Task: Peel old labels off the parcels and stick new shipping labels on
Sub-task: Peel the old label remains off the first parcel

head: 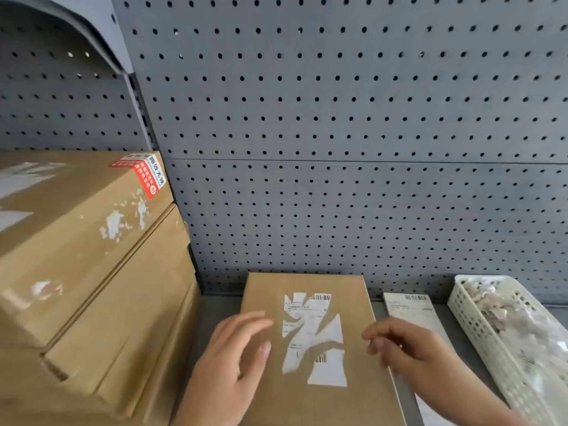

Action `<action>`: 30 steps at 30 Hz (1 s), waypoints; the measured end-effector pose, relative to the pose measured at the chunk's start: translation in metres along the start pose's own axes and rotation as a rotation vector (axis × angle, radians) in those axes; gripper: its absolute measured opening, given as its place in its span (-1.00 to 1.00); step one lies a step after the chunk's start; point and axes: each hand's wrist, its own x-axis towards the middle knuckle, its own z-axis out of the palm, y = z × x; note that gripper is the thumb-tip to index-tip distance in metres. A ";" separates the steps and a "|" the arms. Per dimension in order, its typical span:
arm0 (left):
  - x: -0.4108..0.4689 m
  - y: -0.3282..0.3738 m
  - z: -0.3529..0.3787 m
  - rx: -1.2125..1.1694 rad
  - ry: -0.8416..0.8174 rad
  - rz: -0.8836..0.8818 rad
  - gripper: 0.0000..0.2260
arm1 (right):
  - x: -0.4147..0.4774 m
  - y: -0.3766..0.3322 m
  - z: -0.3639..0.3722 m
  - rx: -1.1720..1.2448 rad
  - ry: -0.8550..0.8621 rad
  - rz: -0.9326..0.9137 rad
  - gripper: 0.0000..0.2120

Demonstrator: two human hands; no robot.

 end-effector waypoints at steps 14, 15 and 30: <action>0.011 -0.017 0.022 0.118 -0.311 -0.132 -0.68 | 0.085 0.006 0.056 -0.472 0.068 -0.288 -0.79; 0.011 -0.017 0.022 0.117 -0.313 -0.133 -0.69 | 0.089 0.007 0.060 -0.489 0.073 -0.297 -0.79; 0.013 -0.012 0.021 0.180 -0.319 -0.120 -0.67 | 0.121 0.003 0.094 -0.655 0.092 -0.333 -0.77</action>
